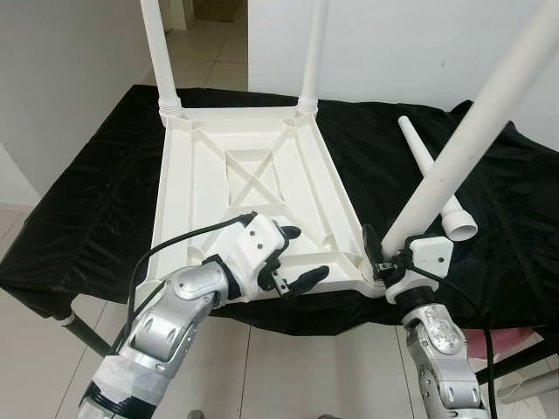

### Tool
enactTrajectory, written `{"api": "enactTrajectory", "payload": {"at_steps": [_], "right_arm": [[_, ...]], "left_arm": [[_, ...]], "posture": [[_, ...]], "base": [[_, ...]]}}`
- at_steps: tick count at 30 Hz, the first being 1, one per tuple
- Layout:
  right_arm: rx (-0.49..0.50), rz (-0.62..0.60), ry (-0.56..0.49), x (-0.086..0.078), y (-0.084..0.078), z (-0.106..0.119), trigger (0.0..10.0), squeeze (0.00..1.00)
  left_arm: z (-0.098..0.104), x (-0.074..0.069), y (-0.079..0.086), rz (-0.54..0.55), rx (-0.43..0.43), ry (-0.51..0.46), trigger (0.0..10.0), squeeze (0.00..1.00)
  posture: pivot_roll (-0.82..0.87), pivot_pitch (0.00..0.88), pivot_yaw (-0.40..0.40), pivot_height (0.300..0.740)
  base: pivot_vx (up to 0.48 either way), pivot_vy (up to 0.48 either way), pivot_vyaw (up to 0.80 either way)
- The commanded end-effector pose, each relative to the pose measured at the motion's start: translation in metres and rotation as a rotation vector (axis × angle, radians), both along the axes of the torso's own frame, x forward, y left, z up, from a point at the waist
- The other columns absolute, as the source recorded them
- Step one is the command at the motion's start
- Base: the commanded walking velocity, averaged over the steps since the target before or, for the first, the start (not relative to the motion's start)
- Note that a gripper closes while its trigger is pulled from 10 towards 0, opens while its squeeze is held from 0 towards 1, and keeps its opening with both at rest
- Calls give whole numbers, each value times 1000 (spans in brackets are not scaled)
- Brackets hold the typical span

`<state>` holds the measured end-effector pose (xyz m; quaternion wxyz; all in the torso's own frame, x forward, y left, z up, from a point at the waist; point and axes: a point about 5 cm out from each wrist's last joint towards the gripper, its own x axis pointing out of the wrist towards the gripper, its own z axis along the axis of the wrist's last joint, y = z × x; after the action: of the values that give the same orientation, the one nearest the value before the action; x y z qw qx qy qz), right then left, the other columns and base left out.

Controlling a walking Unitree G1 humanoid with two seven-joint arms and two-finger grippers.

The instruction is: Building children table

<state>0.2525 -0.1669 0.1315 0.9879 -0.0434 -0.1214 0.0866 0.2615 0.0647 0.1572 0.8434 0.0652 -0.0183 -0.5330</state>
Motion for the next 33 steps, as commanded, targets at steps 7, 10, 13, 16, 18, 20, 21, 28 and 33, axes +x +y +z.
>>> {"api": "enactTrajectory", "payload": {"at_steps": [7,10,13,16,18,20,21,28,33], "right_arm": [[-112,83,70,-4,1,-23,10000,0],[-111,108,89,-5,2,-28,10000,0],[-46,113,125,-5,2,-34,10000,0],[23,106,150,-3,0,-36,10000,0],[42,104,161,-1,0,-36,10000,0],[61,97,173,2,-1,-35,10000,0],[65,92,175,3,-2,-35,10000,0],[79,124,191,9,2,-32,10000,0],[75,130,226,9,4,-35,10000,0]], "left_arm": [[10,-10,-1,-165,-16,23,10000,0],[13,-10,0,-150,-26,28,10000,0],[16,-9,1,-135,-28,32,10000,0],[17,-9,2,-127,-24,31,10000,0],[18,-8,2,-123,-25,30,10000,0],[19,-7,3,-119,-26,31,10000,0],[20,-7,3,-119,-26,31,10000,0],[23,-4,4,-105,-23,30,10000,0],[23,-4,5,-99,-21,28,10000,0]], "posture": [[-41,0,-27,740],[-38,0,-29,740],[-37,1,-29,740],[-39,5,-26,740],[-39,5,-26,740],[-39,5,-26,740],[-39,5,-26,740],[-34,9,-25,740],[-33,7,-25,740]], "base": [[0,0,0],[0,0,0],[0,0,0],[0,0,0],[0,0,0],[0,0,0],[0,0,0],[0,0,0],[0,0,0]]}}
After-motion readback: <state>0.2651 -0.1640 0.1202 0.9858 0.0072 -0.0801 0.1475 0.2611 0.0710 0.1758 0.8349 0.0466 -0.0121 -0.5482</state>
